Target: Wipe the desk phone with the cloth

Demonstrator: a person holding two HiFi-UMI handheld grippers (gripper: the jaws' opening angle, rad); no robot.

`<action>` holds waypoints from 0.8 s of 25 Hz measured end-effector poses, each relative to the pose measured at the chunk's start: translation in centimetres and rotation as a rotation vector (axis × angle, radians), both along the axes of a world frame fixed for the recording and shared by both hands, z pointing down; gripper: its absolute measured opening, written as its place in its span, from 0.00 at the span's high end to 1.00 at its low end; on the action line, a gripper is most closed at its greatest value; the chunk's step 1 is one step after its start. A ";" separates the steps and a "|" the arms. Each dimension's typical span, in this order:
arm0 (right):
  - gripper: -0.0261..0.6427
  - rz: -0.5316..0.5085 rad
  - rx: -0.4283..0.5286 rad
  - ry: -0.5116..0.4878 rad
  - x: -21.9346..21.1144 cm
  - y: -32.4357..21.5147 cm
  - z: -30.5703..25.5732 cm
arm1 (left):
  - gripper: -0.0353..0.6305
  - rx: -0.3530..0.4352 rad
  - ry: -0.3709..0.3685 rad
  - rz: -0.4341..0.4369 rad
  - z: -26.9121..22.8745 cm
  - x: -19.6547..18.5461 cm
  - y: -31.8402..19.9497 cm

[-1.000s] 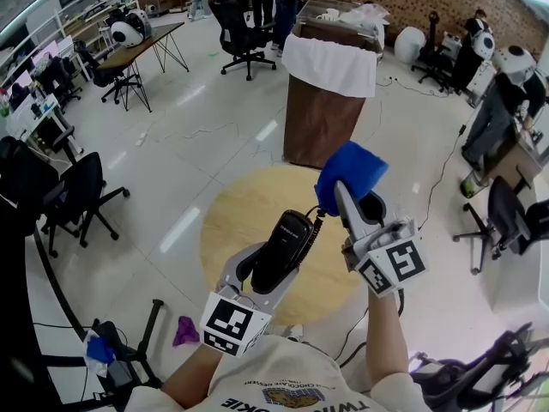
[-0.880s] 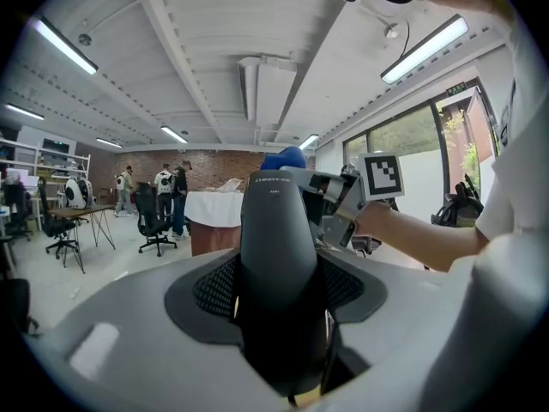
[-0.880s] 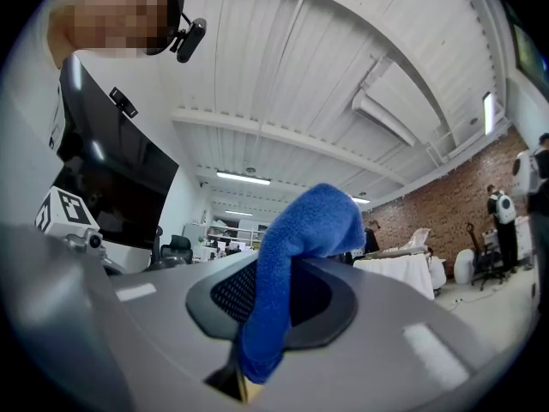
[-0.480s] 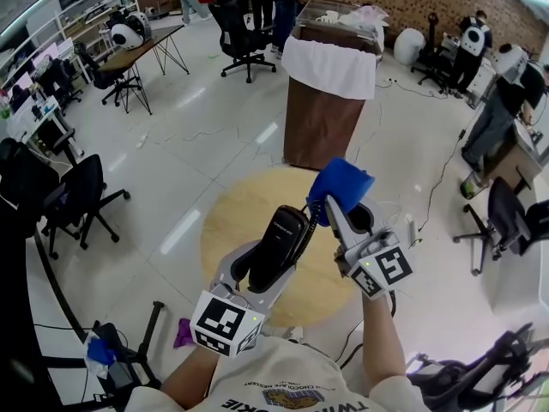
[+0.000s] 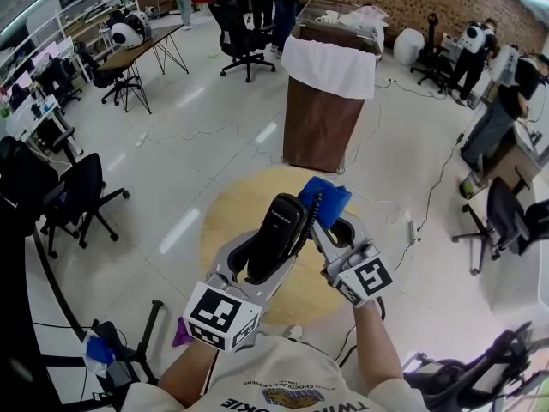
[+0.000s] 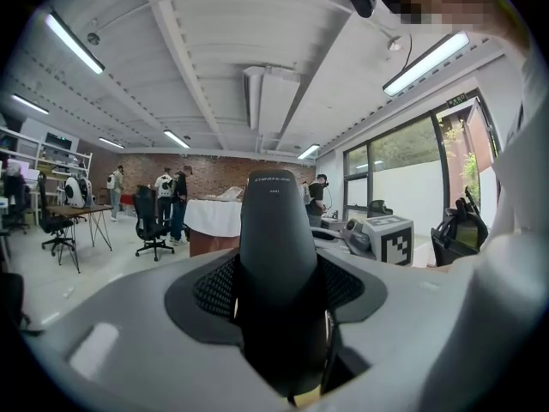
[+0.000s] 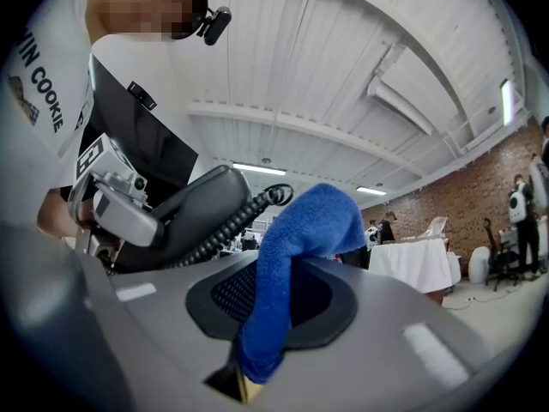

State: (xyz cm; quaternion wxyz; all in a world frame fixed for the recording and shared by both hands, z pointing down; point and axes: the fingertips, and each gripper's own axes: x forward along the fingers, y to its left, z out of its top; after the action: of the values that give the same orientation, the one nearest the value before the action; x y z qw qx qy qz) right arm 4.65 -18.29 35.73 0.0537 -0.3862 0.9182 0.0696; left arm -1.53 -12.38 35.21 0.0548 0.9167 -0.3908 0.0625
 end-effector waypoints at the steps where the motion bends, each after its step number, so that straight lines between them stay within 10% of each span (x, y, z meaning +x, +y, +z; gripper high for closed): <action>1: 0.87 -0.007 -0.003 0.008 -0.4 0.2 0.4 | 0.56 0.001 0.002 0.000 -0.1 0.1 -0.1; 20: 0.87 -0.099 -0.099 0.078 -5.9 5.0 7.0 | 0.56 -0.039 0.030 -0.006 0.7 0.2 -1.8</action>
State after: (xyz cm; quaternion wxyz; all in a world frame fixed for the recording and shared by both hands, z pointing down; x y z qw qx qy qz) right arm -1.27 -13.25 42.74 0.0020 -0.3393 0.9400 0.0363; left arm -1.30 -14.16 35.89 0.0787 0.9151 -0.3915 0.0562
